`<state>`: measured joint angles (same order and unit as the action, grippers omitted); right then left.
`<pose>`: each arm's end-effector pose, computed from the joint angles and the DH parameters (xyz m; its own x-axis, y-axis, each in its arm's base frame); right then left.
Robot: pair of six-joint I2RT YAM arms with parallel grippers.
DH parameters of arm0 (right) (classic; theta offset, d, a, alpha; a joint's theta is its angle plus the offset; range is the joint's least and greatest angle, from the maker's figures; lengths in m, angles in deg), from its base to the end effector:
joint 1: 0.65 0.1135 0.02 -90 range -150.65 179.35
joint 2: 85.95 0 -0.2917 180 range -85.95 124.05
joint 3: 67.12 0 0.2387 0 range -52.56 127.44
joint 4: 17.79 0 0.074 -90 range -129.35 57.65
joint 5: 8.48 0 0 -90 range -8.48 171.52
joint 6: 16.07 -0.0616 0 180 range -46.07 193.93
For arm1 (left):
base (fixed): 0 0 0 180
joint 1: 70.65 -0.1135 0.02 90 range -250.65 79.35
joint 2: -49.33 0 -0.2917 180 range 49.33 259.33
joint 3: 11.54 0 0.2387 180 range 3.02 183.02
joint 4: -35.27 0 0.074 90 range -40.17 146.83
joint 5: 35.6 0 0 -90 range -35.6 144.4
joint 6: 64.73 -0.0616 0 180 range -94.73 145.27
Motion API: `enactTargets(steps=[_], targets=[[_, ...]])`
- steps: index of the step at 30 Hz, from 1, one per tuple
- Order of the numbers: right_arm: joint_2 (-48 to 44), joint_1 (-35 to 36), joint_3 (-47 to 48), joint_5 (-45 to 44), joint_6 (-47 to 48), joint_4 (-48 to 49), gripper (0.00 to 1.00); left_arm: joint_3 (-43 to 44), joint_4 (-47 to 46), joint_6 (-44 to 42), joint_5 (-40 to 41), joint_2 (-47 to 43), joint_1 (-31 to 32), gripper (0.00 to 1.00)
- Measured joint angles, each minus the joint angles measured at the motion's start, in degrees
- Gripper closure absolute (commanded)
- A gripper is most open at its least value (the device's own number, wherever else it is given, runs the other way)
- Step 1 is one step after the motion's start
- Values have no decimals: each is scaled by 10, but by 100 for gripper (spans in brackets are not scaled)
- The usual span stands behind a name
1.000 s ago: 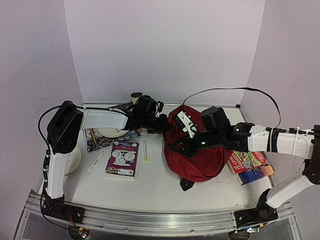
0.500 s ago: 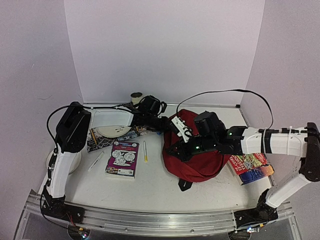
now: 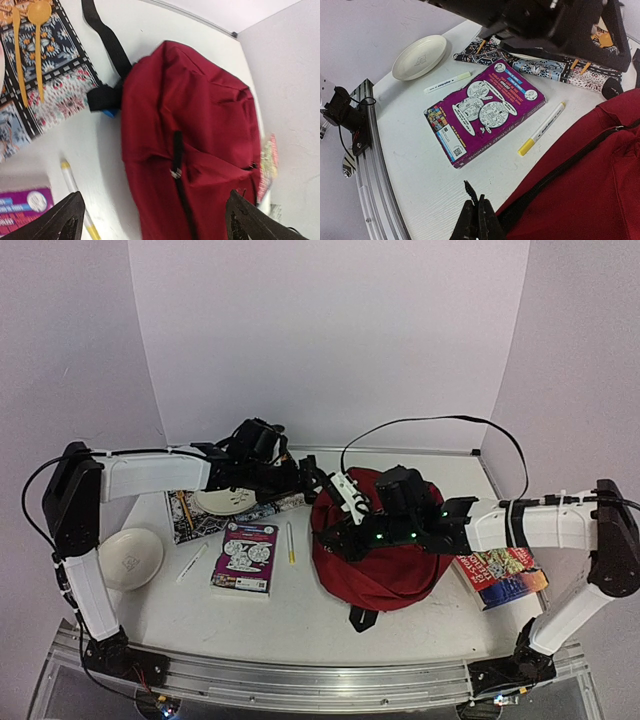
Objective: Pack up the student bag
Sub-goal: Hold the largest pocket of the student bag, then unzip the largest pocket of the student bag.
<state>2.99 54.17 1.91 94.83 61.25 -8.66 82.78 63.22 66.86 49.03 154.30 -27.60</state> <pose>0.2019 0.3111 0.2988 -0.3083 -0.0667 -0.9489 -0.8795 0.4002 0.2576 0.3145 -0.3016 0.2668 -0.8276 -0.1313 -0.5458 0.2457 0.7895 -0.5624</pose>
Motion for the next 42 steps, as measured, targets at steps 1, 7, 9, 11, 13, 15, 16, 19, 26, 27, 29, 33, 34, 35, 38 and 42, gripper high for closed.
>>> enactTargets(steps=[1, 7, 9, 11, 13, 15, 16, 19, 26, 27, 29, 33, 34, 35, 38, 42], targets=[[4, 0, 0, 1, 0, 3, 100, -10, -3, 14, -7, -11, 4, 1], [10, 1, 0, 8, 0, 22, 100, -77, -18, 82, -53, -29, 38, 5], [11, 1, 0, 10, 0, 27, 100, -99, -20, 99, -70, -29, 47, 9], [11, 1, 0, 11, 0, 31, 100, -111, -23, 112, -84, -26, 52, 13], [11, 1, -2, 11, 0, 35, 100, -112, -34, 122, -96, -21, 54, 20], [11, 1, -4, 11, 0, 39, 100, -112, -46, 127, -105, -17, 57, 29], [11, 1, -5, 11, 1, 41, 100, -110, -50, 129, -109, -13, 59, 35], [11, 1, -10, 12, 1, 45, 100, -104, -62, 139, -119, -4, 68, 59], [2, 1, -38, 13, 3, 54, 100, -96, -60, 109, -118, 4, 74, 100], [-4, 1, -44, 12, 3, 55, 100, -92, -57, 101, -116, 5, 74, 100], [-20, 1, -57, 9, 2, 54, 100, -79, -52, 81, -112, 7, 74, 100], [-70, 1, -80, 3, 2, 39, 100, -47, -43, 45, -111, 19, 72, 100], [-85, 1, -85, 1, 2, 35, 100, -39, -42, 35, -111, 23, 69, 100], [-99, 0, -92, -3, 2, 30, 100, -30, -38, 25, -112, 28, 66, 100], [-138, -2, -111, -9, 0, 12, 100, 0, -24, -5, -112, 44, 56, 100], [-171, -3, -121, -18, 0, -13, 100, 50, 2, -48, -111, 68, 46, 100]])
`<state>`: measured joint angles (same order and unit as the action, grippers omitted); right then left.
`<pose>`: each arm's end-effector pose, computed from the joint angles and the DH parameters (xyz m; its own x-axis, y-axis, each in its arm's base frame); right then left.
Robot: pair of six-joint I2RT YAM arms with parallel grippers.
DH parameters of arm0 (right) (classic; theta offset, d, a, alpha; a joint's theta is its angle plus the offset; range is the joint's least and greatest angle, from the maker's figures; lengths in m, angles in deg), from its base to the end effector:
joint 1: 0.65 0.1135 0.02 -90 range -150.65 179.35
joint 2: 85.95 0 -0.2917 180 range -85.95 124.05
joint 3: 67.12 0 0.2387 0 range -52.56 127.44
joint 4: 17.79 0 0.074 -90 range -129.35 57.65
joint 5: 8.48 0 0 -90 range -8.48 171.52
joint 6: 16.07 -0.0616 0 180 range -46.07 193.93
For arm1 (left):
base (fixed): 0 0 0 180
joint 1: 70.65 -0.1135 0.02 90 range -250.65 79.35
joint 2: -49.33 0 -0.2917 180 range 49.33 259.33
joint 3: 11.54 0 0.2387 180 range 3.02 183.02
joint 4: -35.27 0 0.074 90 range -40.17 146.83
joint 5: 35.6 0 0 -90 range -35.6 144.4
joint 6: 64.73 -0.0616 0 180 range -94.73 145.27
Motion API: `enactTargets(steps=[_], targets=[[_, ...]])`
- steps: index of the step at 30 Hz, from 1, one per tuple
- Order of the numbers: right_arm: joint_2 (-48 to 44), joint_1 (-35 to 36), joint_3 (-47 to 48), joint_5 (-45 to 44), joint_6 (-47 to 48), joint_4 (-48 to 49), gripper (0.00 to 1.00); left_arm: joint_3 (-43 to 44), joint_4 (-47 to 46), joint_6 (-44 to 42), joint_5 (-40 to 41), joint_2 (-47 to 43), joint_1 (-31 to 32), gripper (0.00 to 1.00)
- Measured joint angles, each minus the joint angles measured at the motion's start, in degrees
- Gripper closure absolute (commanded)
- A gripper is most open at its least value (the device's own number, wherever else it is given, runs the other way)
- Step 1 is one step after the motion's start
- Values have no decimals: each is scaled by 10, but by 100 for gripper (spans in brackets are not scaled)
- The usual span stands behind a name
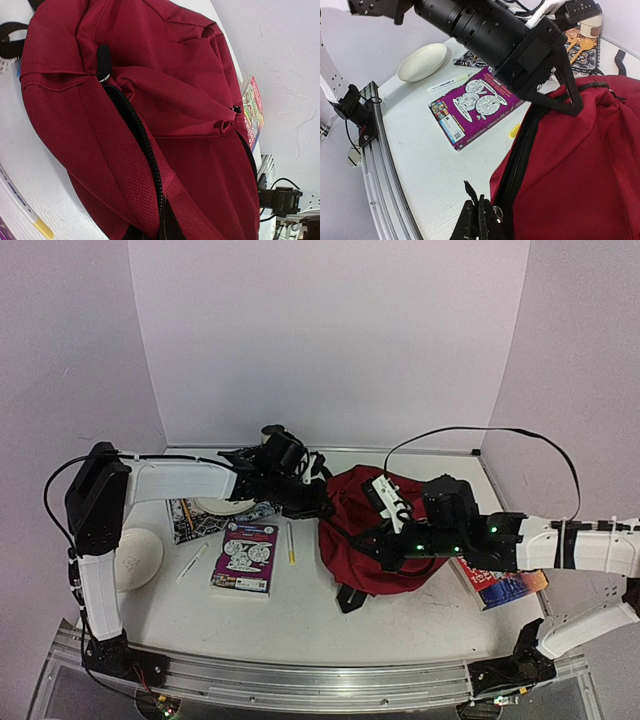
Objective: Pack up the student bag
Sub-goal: Unzip the largest pocket of the student bag.
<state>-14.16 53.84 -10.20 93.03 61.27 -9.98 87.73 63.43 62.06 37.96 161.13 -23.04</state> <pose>0.1601 0.2456 0.3128 -0.2697 -0.0082 -0.9629 -0.8748 0.4200 0.2414 0.2988 -0.3532 0.2458 -0.8629 0.0933 -0.4967 0.4199 0.6793 -0.6019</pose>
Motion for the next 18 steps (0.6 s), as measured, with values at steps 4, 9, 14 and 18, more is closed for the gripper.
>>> enactTargets(steps=[4, 9, 14, 18], targets=[[-25, -2, -9, -7, 0, -18, 100, 46, 26, -42, 1, 27, -5, 100], [-40, -3, -12, -11, 0, -36, 100, 113, 62, -95, 6, 69, -11, 100], [-41, -2, -12, -9, 1, -46, 100, 185, 92, -139, 17, 122, -25, 97], [-37, -2, -11, -8, 4, -45, 100, 227, 112, -151, 23, 153, -39, 85]])
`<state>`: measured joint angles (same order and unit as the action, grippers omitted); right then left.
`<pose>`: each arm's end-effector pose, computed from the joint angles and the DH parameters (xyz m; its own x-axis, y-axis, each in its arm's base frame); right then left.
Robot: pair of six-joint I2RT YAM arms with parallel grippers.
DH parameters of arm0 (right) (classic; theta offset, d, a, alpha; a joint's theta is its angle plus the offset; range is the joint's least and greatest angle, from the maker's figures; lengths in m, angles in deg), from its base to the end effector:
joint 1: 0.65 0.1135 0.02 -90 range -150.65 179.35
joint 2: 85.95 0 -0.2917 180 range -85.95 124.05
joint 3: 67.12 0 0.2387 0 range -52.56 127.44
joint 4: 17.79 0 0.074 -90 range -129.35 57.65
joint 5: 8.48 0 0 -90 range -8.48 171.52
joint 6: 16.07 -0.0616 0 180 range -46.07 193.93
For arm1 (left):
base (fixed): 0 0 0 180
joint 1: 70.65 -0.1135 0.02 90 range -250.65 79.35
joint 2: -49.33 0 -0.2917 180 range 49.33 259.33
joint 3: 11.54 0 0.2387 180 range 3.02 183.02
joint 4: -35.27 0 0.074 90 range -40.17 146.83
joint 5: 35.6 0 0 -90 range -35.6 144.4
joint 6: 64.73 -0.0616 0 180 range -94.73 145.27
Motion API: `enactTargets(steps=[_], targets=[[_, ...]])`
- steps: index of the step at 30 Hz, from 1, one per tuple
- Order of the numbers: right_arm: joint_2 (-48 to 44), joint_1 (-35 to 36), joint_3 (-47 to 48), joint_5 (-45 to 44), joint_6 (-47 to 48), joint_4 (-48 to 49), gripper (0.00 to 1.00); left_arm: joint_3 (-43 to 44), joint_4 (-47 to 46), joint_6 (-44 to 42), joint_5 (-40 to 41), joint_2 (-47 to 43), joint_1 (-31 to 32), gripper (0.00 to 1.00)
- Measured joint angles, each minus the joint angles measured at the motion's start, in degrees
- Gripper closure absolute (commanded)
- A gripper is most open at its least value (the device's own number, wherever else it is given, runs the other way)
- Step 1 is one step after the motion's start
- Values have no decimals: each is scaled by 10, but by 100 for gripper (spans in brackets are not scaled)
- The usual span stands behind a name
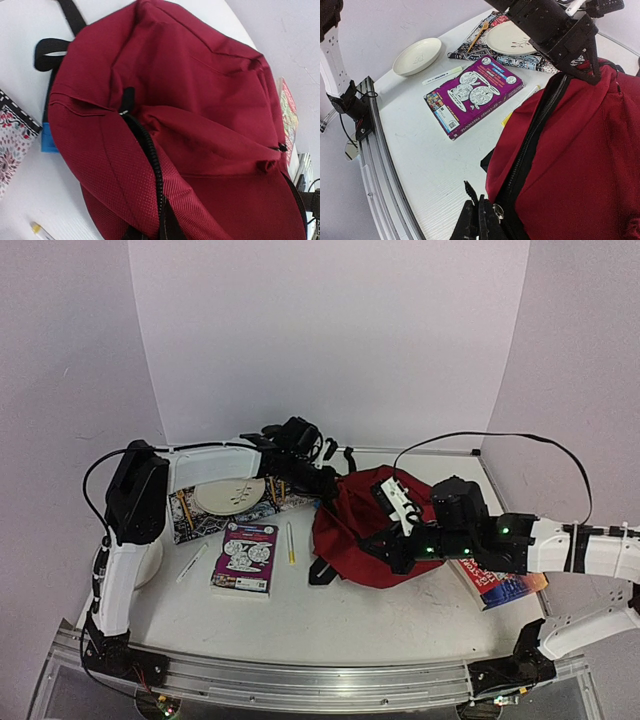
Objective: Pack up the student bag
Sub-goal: Unzip the largest pocket of the student bag, then hold the largest pocket of the student bag.
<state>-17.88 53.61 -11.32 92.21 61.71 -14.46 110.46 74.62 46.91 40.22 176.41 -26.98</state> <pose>0.1526 0.2317 0.3125 -0.2802 -0.0333 -0.9594 -0.8649 0.4423 0.2373 0.3723 -0.3763 0.2315 -0.7642 0.2352 -0.6005 0.5532 0.7178 -0.4227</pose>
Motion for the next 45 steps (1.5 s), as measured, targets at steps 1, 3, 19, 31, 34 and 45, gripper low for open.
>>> enactTargets(steps=[1, 3, 19, 31, 34, 45], targets=[[5, 0, 1, 1, 0, 2, 100, 4, 3, -1, 3, 3, -3, 79], [20, 1, 7, 2, 2, 7, 100, 9, 7, 1, 10, 5, -9, 68], [141, 17, 78, -2, 12, 52, 100, -168, 3, 150, 118, -146, -44, 1], [161, 17, 84, -2, 13, 75, 100, -315, -47, 282, 83, -250, 59, 3], [161, 17, 84, -2, 13, 76, 100, -342, -57, 305, 75, -250, 76, 10], [162, 17, 83, -4, 13, 79, 100, -363, -113, 351, 60, -250, 105, 77]])
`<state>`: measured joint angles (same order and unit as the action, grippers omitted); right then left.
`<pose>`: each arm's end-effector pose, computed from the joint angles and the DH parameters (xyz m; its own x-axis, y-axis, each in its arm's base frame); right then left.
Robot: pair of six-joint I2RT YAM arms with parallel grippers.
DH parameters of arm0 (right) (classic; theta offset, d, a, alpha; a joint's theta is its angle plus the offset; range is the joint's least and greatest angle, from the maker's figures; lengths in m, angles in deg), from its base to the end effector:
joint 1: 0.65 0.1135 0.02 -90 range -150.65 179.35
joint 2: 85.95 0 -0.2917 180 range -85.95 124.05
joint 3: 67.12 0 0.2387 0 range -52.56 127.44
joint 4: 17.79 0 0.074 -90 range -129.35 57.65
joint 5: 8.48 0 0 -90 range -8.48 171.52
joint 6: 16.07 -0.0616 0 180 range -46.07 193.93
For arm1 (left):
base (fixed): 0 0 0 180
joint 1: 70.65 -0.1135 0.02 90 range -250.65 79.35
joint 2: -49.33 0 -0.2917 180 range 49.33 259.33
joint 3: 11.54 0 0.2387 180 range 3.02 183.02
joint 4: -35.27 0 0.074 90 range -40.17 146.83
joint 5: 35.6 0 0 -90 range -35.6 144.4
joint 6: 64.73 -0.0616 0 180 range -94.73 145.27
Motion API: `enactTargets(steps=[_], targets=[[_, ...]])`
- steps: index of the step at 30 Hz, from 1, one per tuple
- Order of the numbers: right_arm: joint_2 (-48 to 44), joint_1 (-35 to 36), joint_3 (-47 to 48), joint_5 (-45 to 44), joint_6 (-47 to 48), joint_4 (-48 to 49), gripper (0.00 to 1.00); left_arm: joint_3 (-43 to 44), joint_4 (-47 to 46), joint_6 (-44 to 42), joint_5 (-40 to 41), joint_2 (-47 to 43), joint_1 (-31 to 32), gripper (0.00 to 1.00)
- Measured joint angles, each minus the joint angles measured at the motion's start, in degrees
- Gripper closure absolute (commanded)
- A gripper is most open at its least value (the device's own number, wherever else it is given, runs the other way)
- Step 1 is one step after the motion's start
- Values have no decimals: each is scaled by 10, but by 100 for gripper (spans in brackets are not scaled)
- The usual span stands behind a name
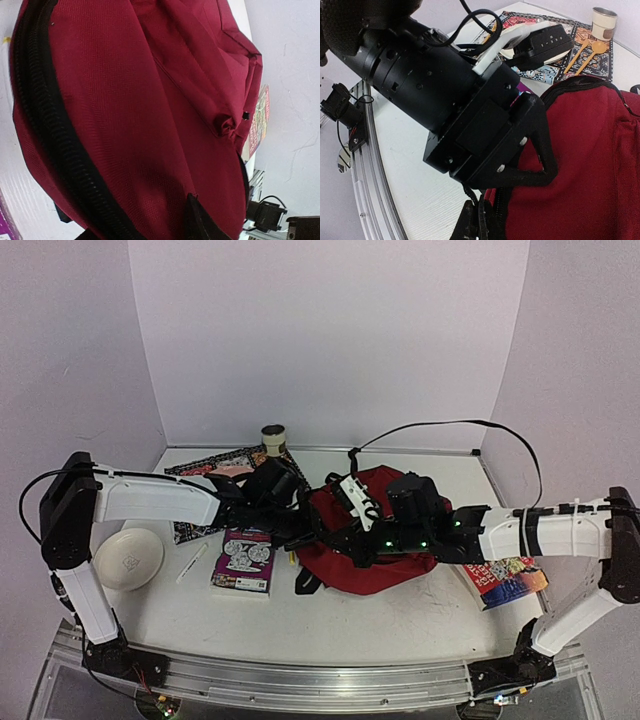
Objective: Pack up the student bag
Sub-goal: Hold the largest pocket of the student bag, then unzip the largest pocket of the student bag.
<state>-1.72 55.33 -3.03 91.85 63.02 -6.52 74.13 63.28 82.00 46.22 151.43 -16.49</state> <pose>0.1854 0.2944 0.3008 -0.2578 -0.0491 -0.9649 -0.8817 0.4205 0.2142 0.2309 -0.3346 0.2367 -0.9455 -0.1043 -0.3084 0.1301 0.7473 -0.6516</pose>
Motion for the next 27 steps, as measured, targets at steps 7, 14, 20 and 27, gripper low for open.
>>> enactTargets(steps=[7, 14, 20, 27], targets=[[-47, 1, -45, -36, 0, 2, 100, 0, -3, -14, 9, 0, 2, 100], [-124, 2, -97, -103, -7, -22, 100, 1, -14, -27, 9, -2, 6, 100], [-175, 3, -121, -162, -17, -56, 100, 1, -15, -33, 9, -11, 5, 100], [-216, -8, -150, -232, -44, -88, 100, -6, -15, -44, 9, -25, 5, 100]])
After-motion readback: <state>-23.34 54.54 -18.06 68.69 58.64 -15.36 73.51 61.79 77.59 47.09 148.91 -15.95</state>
